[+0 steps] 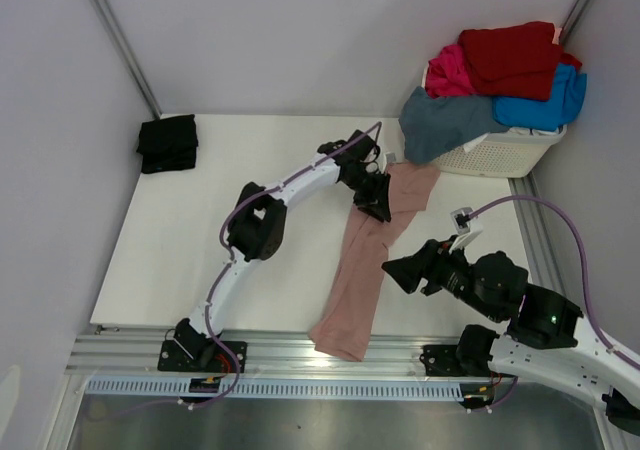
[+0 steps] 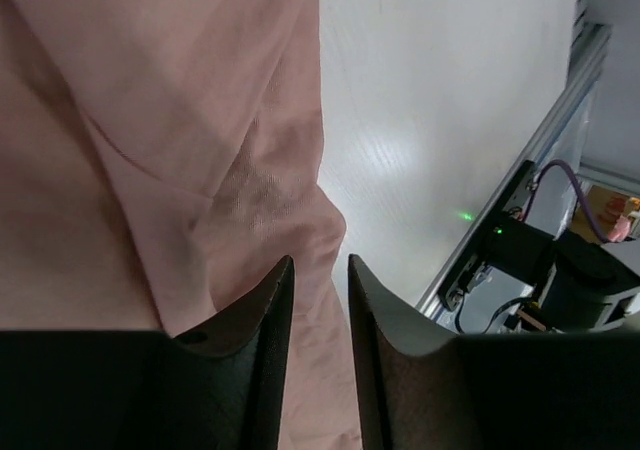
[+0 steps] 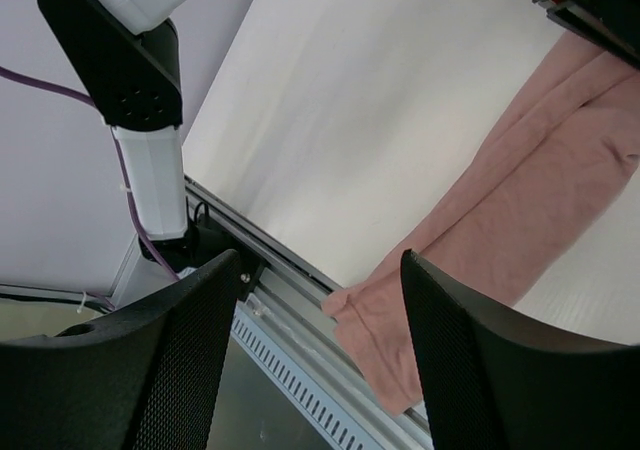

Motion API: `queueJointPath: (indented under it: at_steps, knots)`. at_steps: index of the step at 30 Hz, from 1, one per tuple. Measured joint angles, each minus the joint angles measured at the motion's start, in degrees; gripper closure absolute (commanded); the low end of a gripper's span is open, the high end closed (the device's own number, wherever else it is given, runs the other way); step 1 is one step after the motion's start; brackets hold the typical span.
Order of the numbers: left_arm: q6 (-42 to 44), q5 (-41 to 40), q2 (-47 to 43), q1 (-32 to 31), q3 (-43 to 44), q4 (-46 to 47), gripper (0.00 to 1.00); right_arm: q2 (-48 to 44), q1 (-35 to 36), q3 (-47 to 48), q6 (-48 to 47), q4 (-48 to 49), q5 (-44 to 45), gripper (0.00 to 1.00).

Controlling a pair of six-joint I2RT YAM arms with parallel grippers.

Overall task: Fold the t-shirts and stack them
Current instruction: Rotate the tshirt 90 degrees

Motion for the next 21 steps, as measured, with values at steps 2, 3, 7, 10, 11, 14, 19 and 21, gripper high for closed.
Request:
queueJointPath:
  at_steps: [2,3,7,10,11,14,19,21]
  knots:
    - [0.4,-1.1,1.2,-1.2,0.7,-1.9,0.74,0.4,0.0,0.0,0.1,0.0,0.0,0.32]
    - [0.7,-1.7,1.7,-1.8,1.0,-2.9,0.81,0.6,0.0,0.0,0.1,0.0,0.0,0.32]
    - [1.8,-5.1,3.6,-2.5,2.4,-7.0,1.0,1.0,0.0,0.0,0.3,0.0,0.0,0.32]
    - [2.1,-8.4,4.6,-2.1,4.0,-10.3,1.0,1.0,0.0,0.0,0.3,0.2,0.0,0.32]
    - [2.1,-9.4,4.6,-2.0,4.2,-11.0,0.99,1.0,0.0,0.0,0.3,0.2,0.0,0.32]
    - [2.8,-13.1,4.6,-1.2,4.9,-13.6,1.0,1.0,0.0,0.0,0.3,0.3,0.0,0.32]
    - [4.5,-19.8,4.2,0.1,4.8,-17.5,1.0,1.0,0.0,0.0,0.3,0.5,0.0,0.32]
    - [5.1,-22.4,3.3,0.3,3.8,-18.0,0.99,1.1,0.0,0.0,0.2,0.9,0.0,0.32]
